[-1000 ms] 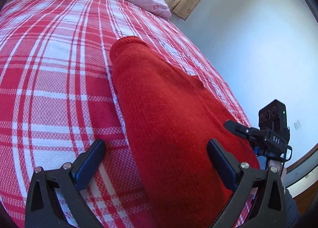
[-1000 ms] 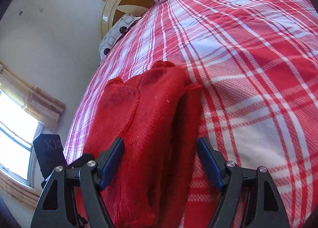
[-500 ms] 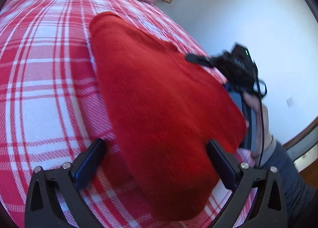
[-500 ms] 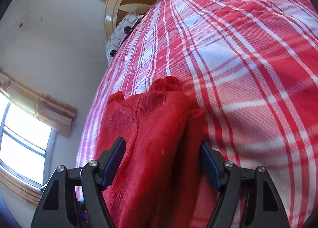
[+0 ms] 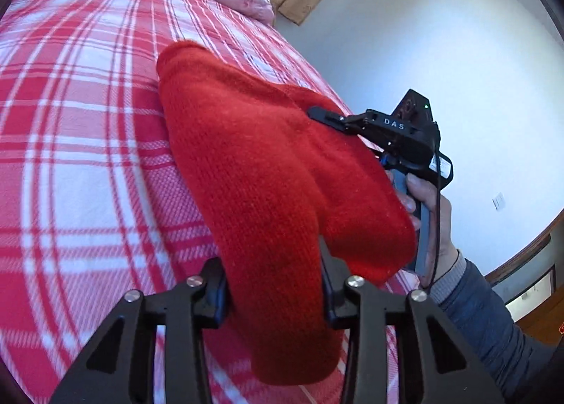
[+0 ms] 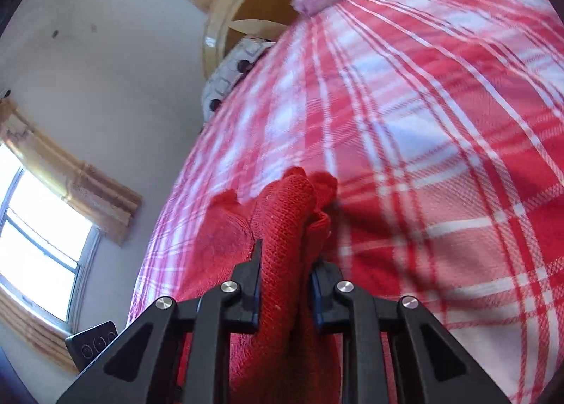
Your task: Fold small clothes
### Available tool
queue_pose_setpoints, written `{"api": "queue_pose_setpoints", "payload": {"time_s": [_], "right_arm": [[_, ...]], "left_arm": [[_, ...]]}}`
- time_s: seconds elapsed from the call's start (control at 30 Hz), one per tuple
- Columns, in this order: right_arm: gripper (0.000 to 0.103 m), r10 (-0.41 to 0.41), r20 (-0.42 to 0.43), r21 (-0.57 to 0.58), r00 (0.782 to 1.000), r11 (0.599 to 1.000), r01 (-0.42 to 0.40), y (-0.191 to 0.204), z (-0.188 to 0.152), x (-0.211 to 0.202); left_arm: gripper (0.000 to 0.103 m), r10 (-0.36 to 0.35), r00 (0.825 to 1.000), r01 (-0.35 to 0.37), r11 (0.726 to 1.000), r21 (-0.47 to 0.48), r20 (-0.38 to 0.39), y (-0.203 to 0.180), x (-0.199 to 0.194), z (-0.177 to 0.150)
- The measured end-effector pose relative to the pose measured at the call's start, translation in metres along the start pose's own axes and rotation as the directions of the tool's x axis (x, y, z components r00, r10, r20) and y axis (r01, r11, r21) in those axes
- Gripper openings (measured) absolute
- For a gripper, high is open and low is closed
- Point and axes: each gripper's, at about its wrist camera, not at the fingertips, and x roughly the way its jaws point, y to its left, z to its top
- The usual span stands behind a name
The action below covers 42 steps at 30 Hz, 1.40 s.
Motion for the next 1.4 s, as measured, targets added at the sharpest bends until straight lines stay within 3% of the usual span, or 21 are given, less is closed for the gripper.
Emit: {"api": "queue_pose_setpoints", "payload": {"time_s": [0.17,0.43,0.67,0.83,1.0,1.2,1.3,1.33,1.4], "right_arm": [[0.020,0.037,-0.011,-0.041,0.999,0.998,-0.037,0.041,-0.010,0.005],[0.020,0.155,-0.109,-0.085,0.982,0.983,-0.165,0.120,-0.052,0.048],[0.020,0.235,-0.213,-0.125,0.948,0.956,-0.266,0.203,-0.098,0.100],[0.020,0.284,-0.286,-0.154,0.915,0.929,-0.336,0.261,-0.128,0.133],[0.020,0.277,-0.364,-0.182,0.889,0.915,-0.360,0.303,-0.163,0.168],[0.021,0.166,-0.455,-0.205,0.875,0.937,-0.284,0.307,-0.199,0.219],[0.033,0.148,-0.485,-0.166,0.862,0.952,-0.257,0.292,-0.205,0.229],[0.045,0.150,-0.491,-0.147,0.858,0.957,-0.251,0.285,-0.204,0.229],[0.050,0.167,-0.502,-0.116,0.849,0.959,-0.258,0.277,-0.206,0.220]], "left_arm": [[0.039,0.007,0.998,-0.007,1.000,-0.001,0.066,-0.004,-0.049,-0.013],[0.039,0.118,0.981,-0.122,0.992,0.016,0.155,0.002,-0.128,-0.042],[0.039,0.227,0.948,-0.224,0.974,-0.040,0.223,0.024,-0.208,-0.078],[0.039,0.302,0.912,-0.287,0.953,-0.094,0.276,0.035,-0.249,-0.105],[0.039,0.359,0.888,-0.321,0.931,-0.172,0.288,0.056,-0.270,-0.134],[0.039,0.385,0.898,-0.318,0.902,-0.291,0.213,0.104,-0.257,-0.162],[0.040,0.380,0.902,-0.311,0.900,-0.304,0.203,0.110,-0.252,-0.170],[0.042,0.379,0.902,-0.309,0.901,-0.305,0.205,0.112,-0.252,-0.170],[0.045,0.366,0.907,-0.287,0.898,-0.332,0.207,0.117,-0.251,-0.170]]}}
